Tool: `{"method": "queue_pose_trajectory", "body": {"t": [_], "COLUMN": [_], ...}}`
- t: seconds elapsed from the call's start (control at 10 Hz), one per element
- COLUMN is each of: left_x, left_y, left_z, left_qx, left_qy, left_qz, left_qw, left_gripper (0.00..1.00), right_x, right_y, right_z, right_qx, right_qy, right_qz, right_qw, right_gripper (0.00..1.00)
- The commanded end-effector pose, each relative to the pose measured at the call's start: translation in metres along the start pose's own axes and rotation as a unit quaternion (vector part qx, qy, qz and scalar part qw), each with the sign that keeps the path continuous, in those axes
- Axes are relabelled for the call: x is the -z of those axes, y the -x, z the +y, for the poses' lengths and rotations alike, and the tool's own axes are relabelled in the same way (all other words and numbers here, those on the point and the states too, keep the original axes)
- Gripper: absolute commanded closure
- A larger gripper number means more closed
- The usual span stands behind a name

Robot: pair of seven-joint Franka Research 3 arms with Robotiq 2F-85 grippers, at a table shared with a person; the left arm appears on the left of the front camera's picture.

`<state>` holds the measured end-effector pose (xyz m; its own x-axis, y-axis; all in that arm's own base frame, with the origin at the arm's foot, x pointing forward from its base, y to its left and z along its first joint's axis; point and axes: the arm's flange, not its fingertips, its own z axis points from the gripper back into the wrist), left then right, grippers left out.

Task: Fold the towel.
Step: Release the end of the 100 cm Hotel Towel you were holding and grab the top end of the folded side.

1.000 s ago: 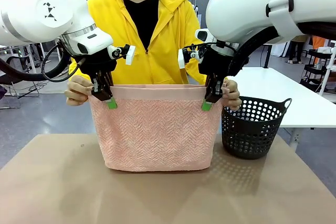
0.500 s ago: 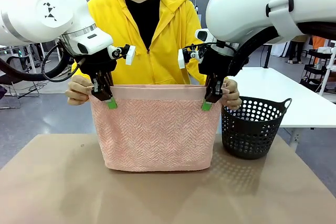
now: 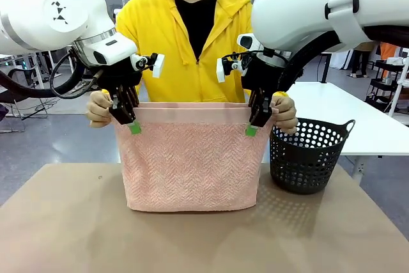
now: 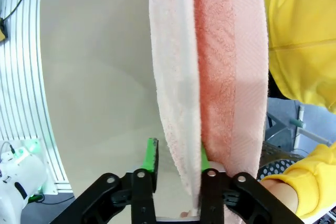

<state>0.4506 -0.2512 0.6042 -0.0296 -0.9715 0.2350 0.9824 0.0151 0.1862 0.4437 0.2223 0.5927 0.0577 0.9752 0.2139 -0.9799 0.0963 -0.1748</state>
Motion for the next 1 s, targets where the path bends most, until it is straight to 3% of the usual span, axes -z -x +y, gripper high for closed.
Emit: {"method": "queue_pose_trajectory", "body": {"t": [0.0,0.1,0.2,0.3,0.4,0.5,0.7,0.9], "left_x": [-0.023,-0.032,-0.042,-0.052,-0.062,-0.068,-0.073,-0.077], "left_y": [-0.001,-0.003,-0.007,-0.011,-0.014,-0.016,-0.021,-0.026], "left_z": [-0.008,-0.011,-0.015,-0.02,-0.022,-0.021,-0.018,-0.016], "left_qx": [0.002,0.005,0.01,0.018,0.021,0.024,0.024,0.031], "left_qy": [-0.017,-0.029,-0.061,-0.083,-0.098,-0.108,-0.117,-0.127], "left_qz": [0.005,0.013,0.021,0.021,0.025,0.026,0.027,0.023], "left_qw": [1.0,0.999,0.998,0.996,0.995,0.994,0.993,0.991], "left_gripper": [0.0,0.29,0.0,0.0,0.0,0.14,0.0,0.03], "right_x": [-0.017,-0.028,-0.042,-0.057,-0.068,-0.076,-0.079,-0.075], "right_y": [-0.002,-0.003,-0.004,-0.005,-0.006,-0.005,-0.006,-0.006], "right_z": [0.009,0.011,0.017,0.024,0.027,0.026,0.022,0.018], "right_qx": [0.0,-0.003,-0.004,-0.017,-0.026,-0.029,-0.029,-0.031], "right_qy": [0.028,0.051,0.08,0.094,0.106,0.107,0.11,0.103], "right_qz": [-0.006,-0.002,0.001,-0.004,-0.003,-0.016,-0.005,-0.015], "right_qw": [1.0,0.999,0.997,0.995,0.994,0.994,0.993,0.994], "right_gripper": [0.07,0.0,0.0,0.0,0.12,0.03,0.0,0.0]}}
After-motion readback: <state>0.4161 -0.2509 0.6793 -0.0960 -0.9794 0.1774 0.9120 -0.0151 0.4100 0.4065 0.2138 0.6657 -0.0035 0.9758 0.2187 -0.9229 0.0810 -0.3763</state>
